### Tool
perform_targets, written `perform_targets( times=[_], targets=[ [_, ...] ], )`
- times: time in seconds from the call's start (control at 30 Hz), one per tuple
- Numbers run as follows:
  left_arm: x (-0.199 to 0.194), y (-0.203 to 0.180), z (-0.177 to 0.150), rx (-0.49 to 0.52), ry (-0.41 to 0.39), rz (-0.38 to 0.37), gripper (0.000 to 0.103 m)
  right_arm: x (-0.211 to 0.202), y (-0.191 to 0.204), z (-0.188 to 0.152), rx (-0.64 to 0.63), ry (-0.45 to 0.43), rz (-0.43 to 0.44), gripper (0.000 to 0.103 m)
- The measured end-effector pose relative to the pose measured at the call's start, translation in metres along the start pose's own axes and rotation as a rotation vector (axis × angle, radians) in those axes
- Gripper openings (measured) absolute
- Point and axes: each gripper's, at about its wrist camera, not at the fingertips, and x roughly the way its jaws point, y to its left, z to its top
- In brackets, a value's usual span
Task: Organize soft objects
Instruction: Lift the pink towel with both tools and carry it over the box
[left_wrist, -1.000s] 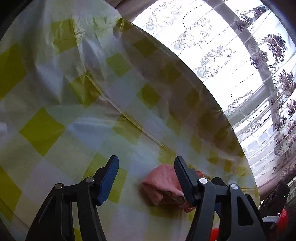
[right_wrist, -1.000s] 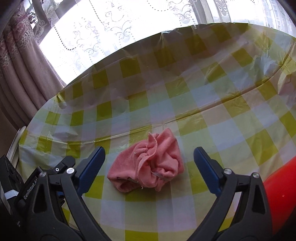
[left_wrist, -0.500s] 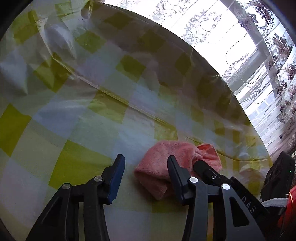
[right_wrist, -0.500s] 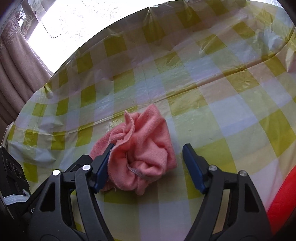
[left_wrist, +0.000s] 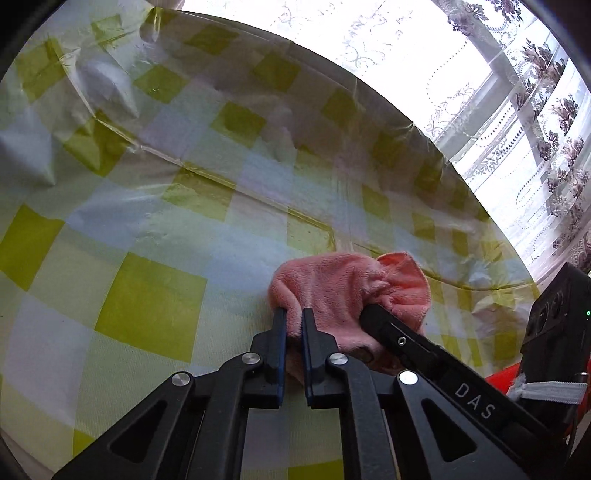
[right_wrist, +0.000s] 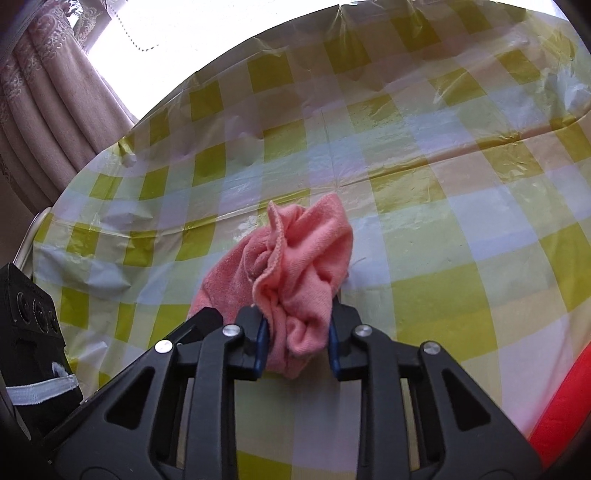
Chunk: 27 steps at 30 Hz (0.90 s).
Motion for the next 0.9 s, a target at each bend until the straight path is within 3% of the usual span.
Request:
perform_targets(
  times=[0.27,0.57,0.9],
  targets=[
    [-0.050,0.000,-0.027,0.001,-0.015,-0.016,0.007,-0.038,0.019,-0.020,-0.045,0.001,0.004,0.028],
    [-0.101,0.005,-0.081,-0.025,0.014,-0.032,0.007,-0.086,0.035,-0.078,-0.127,0.043,-0.020,0.028],
    [-0.145,-0.023,-0.118,0.012,0.005,-0.044,0.007,-0.143,0.033,-0.118,-0.150,0.050,-0.030,0.028]
  ],
)
